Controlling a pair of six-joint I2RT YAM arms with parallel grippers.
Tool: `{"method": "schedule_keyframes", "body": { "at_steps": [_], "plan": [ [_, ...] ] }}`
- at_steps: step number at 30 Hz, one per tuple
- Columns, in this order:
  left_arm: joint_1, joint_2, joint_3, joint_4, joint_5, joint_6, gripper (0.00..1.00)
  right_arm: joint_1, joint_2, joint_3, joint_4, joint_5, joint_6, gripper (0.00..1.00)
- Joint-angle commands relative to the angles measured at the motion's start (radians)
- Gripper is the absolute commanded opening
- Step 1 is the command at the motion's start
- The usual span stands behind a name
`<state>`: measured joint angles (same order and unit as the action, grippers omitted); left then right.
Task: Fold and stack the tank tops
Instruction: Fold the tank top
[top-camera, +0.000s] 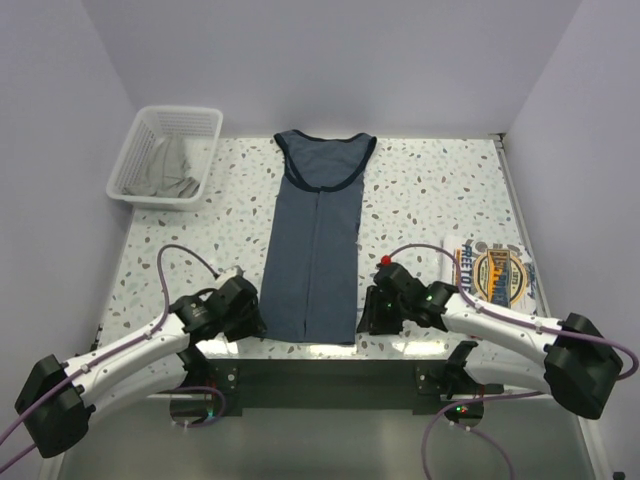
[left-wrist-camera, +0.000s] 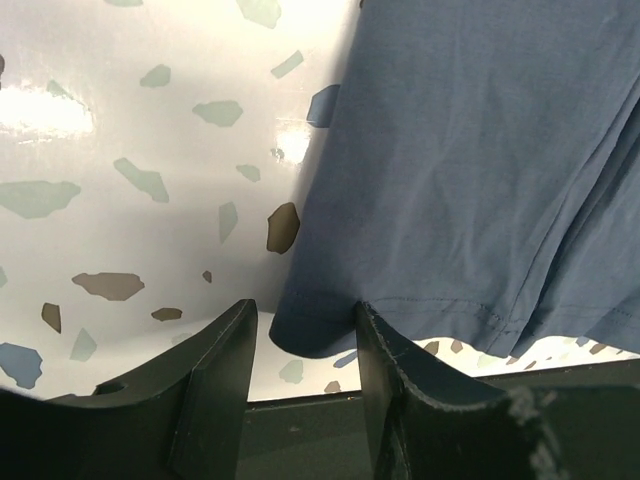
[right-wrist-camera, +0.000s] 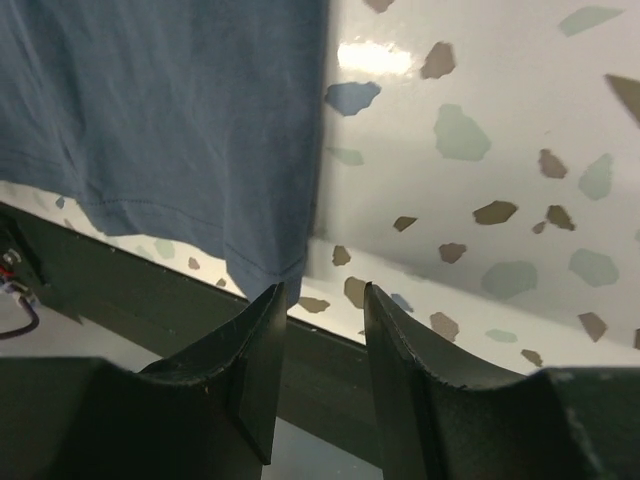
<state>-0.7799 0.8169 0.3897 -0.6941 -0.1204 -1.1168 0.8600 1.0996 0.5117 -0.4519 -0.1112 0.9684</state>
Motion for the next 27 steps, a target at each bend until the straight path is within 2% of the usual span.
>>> {"method": "schedule_keyframes", "body": {
  "at_steps": [1, 15, 27],
  "plan": [
    [0.007, -0.009, -0.005, -0.031, 0.004, -0.038, 0.49, 0.028, 0.003, -0.010, 0.041, -0.039, 0.045, 0.41],
    [0.005, -0.024, -0.045, -0.001, 0.002, -0.040, 0.42, 0.119, 0.066, -0.044, 0.143, -0.027, 0.136, 0.40],
    [0.005, -0.005, -0.049, 0.011, -0.001, -0.041, 0.38, 0.131, -0.010, -0.021, 0.091, 0.039, 0.151, 0.40]
  ]
}}
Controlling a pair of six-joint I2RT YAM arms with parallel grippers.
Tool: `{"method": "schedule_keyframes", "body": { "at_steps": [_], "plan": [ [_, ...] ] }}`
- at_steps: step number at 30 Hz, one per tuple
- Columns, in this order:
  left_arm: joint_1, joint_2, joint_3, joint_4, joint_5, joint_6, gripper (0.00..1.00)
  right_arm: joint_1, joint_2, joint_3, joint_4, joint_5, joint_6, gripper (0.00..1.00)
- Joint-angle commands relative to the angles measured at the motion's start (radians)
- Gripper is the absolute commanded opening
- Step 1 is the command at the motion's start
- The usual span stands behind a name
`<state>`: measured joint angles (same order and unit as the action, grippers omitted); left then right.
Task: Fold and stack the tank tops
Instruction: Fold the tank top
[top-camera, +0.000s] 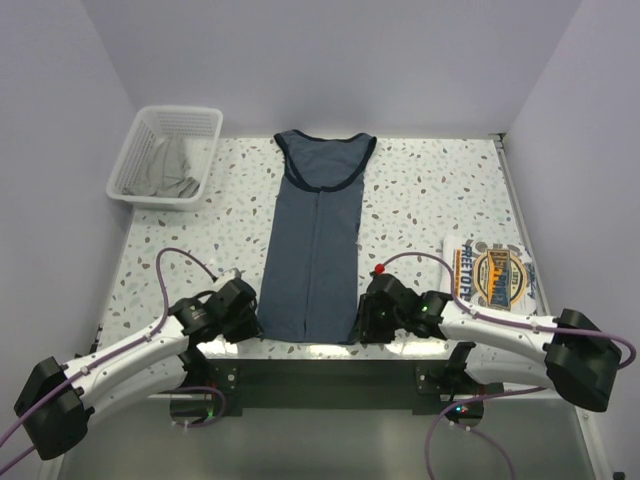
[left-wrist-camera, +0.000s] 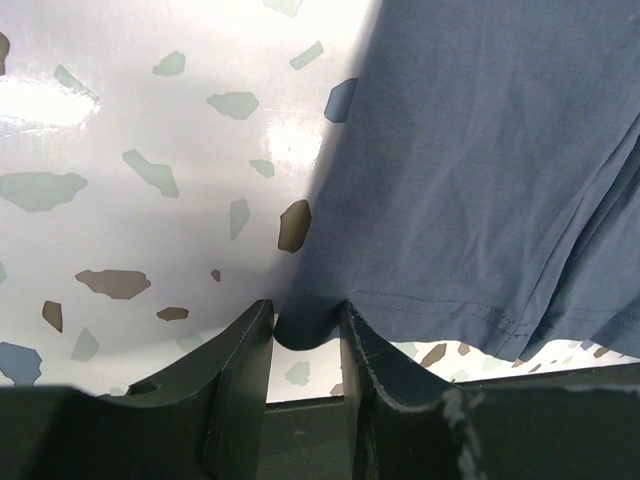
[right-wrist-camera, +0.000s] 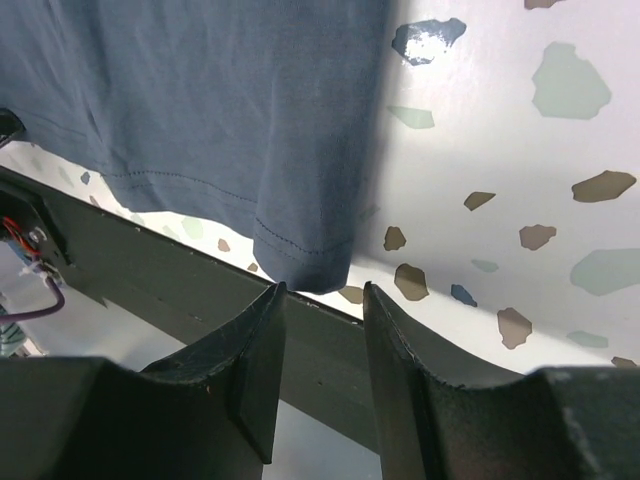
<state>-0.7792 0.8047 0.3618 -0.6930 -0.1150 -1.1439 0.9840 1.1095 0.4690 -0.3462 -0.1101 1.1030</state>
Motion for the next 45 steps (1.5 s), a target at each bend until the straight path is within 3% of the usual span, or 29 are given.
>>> {"method": "schedule_keyframes", "body": {
  "at_steps": [1, 24, 26, 28, 29, 30, 32, 34, 40, 45],
  "plan": [
    [0.005, 0.007, -0.023, 0.010, -0.006, -0.014, 0.37, 0.007, -0.019, 0.017, -0.007, 0.036, 0.015, 0.40],
    [0.005, 0.027, -0.046, 0.032, 0.017, -0.013, 0.32, 0.027, 0.125, -0.001, 0.102, 0.070, 0.031, 0.37],
    [0.006, 0.031, -0.046, 0.032, 0.017, -0.008, 0.31, 0.031, 0.136, 0.005, 0.082, 0.087, 0.026, 0.35],
    [0.006, 0.039, -0.049, 0.038, 0.018, -0.007, 0.26, 0.035, 0.148, 0.017, 0.067, 0.101, 0.012, 0.26],
    [0.005, 0.040, -0.052, 0.041, 0.021, -0.004, 0.24, 0.033, 0.148, 0.023, 0.047, 0.104, 0.006, 0.21],
    [0.006, 0.044, -0.058, 0.052, 0.026, -0.002, 0.17, 0.036, 0.150, 0.034, 0.036, 0.107, -0.006, 0.08],
    [0.005, 0.048, -0.069, 0.069, 0.050, 0.007, 0.10, 0.035, 0.150, 0.048, -0.005, 0.122, -0.020, 0.00],
    [0.004, 0.045, -0.084, 0.092, 0.066, 0.007, 0.00, 0.035, 0.141, 0.065, -0.031, 0.141, -0.040, 0.00],
    [-0.035, 0.013, -0.103, 0.115, 0.094, -0.026, 0.00, 0.033, 0.067, 0.082, -0.198, 0.184, -0.101, 0.00],
    [-0.231, 0.046, -0.095, 0.102, 0.048, -0.180, 0.00, 0.047, -0.028, 0.057, -0.313, 0.170, -0.114, 0.00]
  ]
}}
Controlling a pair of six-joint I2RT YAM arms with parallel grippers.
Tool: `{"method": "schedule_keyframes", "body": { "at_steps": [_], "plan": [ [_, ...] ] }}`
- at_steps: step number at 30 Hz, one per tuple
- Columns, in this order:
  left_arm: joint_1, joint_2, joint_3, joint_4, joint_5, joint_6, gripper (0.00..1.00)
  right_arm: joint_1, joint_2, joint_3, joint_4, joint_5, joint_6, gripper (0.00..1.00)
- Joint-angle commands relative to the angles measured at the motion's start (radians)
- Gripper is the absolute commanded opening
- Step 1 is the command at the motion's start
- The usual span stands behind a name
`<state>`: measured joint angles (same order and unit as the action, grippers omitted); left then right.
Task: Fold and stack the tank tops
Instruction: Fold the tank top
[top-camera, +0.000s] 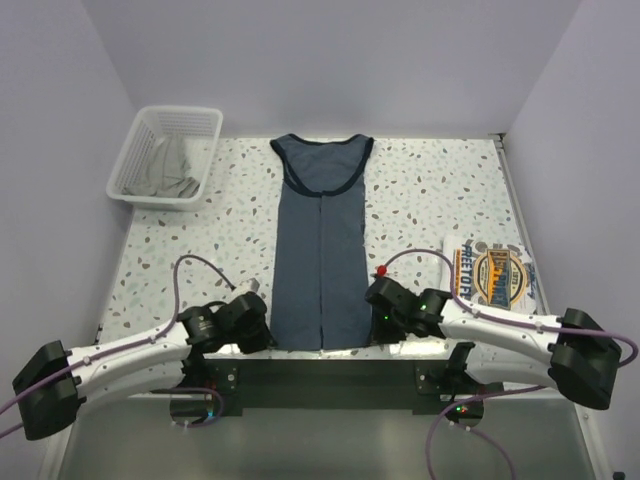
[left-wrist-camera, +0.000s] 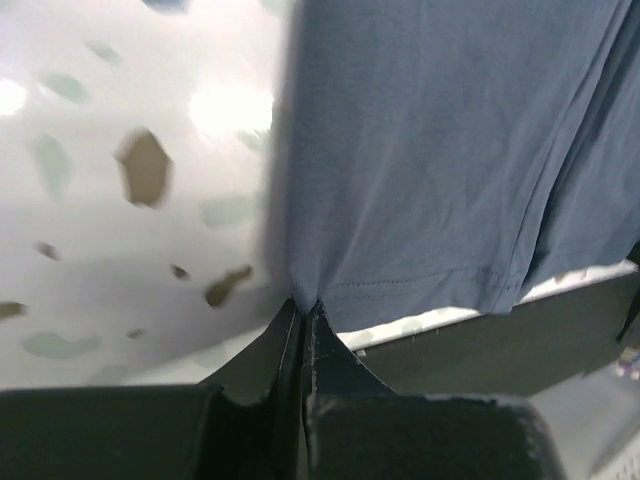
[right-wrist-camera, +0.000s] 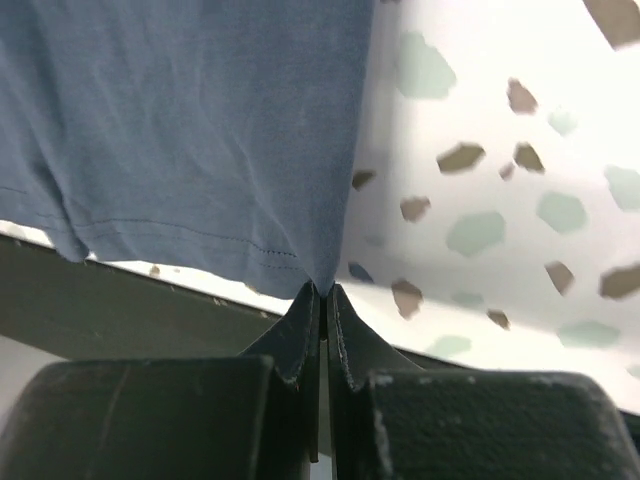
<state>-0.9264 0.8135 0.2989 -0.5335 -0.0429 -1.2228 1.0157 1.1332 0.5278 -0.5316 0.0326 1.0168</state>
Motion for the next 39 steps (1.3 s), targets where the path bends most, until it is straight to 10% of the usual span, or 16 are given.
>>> {"method": "schedule_keyframes", "body": {
  "at_steps": [1, 16, 39],
  "plan": [
    [-0.110, 0.044, -0.032, -0.057, -0.028, -0.145, 0.00, 0.026, -0.082, -0.008, -0.139, 0.024, -0.021, 0.00],
    [-0.305, 0.065, 0.187, -0.174, -0.218, -0.241, 0.00, 0.170, -0.132, 0.144, -0.254, 0.194, 0.071, 0.00],
    [0.184, 0.349, 0.454, 0.159, -0.164, 0.232, 0.00, -0.118, 0.206, 0.483, -0.031, 0.325, -0.222, 0.00]
  ]
}}
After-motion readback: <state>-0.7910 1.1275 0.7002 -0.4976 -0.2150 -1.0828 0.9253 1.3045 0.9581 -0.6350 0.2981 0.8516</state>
